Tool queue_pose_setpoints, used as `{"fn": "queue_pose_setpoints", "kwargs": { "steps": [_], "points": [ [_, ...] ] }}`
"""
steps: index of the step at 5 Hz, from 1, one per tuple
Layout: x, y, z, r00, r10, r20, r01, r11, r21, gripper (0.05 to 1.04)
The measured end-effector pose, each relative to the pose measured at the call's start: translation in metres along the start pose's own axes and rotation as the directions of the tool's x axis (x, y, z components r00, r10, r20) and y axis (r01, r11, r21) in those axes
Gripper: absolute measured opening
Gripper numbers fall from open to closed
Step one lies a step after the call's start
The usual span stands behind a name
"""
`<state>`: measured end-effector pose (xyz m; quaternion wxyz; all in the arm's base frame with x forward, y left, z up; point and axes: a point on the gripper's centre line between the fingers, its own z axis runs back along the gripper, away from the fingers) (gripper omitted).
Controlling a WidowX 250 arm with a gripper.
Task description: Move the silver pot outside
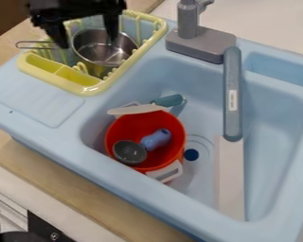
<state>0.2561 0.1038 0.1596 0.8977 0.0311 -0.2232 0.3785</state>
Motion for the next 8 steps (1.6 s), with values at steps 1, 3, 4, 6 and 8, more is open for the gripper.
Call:
{"fn": "queue_pose_setpoints", "kwargs": {
  "steps": [1, 3, 4, 6, 8],
  "points": [
    [0.011, 0.003, -0.007, 0.996, 0.086, -0.028, -0.086, 0.996, 0.009, 0.997],
    [0.035, -0.002, -0.028, 0.980, 0.188, -0.057, -0.187, 0.982, 0.029, 0.997],
    [0.036, 0.001, -0.038, 0.973, 0.217, -0.077, -0.214, 0.976, 0.044, 0.997],
    [0.023, 0.008, -0.034, 0.967, 0.240, -0.080, -0.236, 0.970, 0.058, 0.997],
    [0.014, 0.008, -0.050, 0.955, 0.278, -0.100, -0.269, 0.958, 0.094, 0.997]
  ]
}}
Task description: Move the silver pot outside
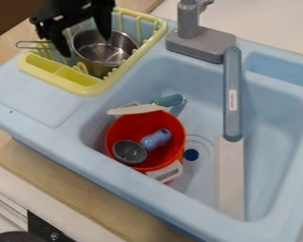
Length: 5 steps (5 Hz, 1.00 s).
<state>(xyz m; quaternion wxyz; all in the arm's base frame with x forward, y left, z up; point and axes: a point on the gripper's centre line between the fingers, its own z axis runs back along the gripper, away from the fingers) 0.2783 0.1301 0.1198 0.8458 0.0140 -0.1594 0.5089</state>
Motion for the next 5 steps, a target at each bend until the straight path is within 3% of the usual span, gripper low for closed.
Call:
{"fn": "queue_pose_setpoints", "kwargs": {
  "steps": [5],
  "points": [
    [-0.008, -0.008, -0.021, 0.998, -0.052, 0.021, 0.052, 0.999, 0.010, 0.998]
  ]
}}
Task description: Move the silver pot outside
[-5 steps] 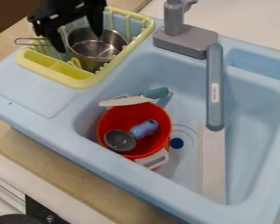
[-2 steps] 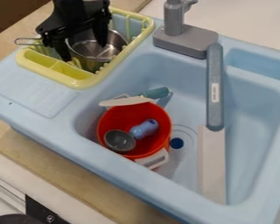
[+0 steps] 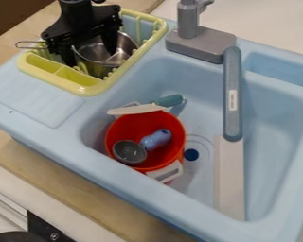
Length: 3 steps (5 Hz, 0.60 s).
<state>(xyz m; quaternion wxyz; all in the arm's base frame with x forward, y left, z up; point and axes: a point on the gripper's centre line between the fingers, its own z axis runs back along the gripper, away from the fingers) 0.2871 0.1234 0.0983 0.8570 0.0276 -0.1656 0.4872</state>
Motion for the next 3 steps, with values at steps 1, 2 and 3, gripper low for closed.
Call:
{"fn": "queue_pose_setpoints", "kwargs": {
  "steps": [1, 2, 3],
  "points": [
    [-0.0037, -0.0008, -0.0066, 0.999, -0.029, -0.022, 0.029, 1.000, -0.004, 0.955],
    [-0.0045, 0.0017, -0.0093, 1.000, -0.018, -0.025, 0.017, 1.000, -0.007, 0.706],
    [-0.0040, 0.0053, -0.0105, 1.000, -0.016, -0.025, 0.015, 1.000, -0.003, 0.449]
  ]
}}
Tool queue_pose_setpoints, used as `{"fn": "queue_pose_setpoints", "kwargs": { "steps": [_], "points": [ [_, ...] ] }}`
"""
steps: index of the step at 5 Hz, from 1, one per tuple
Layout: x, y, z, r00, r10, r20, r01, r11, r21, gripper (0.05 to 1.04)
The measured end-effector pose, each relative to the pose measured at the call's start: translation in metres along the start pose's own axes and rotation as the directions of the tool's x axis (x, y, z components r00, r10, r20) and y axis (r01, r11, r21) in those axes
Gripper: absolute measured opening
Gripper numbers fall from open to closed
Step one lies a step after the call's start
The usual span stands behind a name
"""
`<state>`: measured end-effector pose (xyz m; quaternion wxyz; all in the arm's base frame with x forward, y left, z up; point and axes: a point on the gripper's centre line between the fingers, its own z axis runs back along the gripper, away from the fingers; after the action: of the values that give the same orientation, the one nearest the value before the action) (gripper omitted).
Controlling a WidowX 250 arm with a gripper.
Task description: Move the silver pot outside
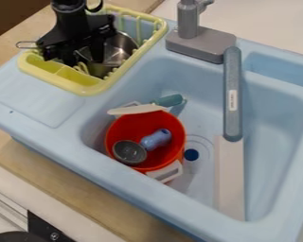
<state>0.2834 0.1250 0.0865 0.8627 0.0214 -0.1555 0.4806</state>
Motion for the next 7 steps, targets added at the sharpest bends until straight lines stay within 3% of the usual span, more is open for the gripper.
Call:
{"fn": "queue_pose_setpoints", "kwargs": {
  "steps": [1, 2, 4, 5, 7],
  "points": [
    [-0.001, 0.002, 0.000, 1.000, -0.005, 0.007, 0.005, 1.000, 0.001, 0.251],
    [-0.001, 0.003, -0.001, 1.000, -0.019, 0.003, 0.019, 1.000, 0.004, 0.142],
    [0.002, -0.005, 0.007, 1.000, 0.002, 0.002, -0.002, 0.998, -0.063, 0.066],
    [0.002, -0.006, 0.017, 1.000, 0.029, -0.008, -0.030, 0.995, -0.094, 0.064],
    [0.003, -0.003, 0.049, 0.999, 0.039, 0.030, -0.035, 0.992, -0.119, 0.061]
  ]
}}
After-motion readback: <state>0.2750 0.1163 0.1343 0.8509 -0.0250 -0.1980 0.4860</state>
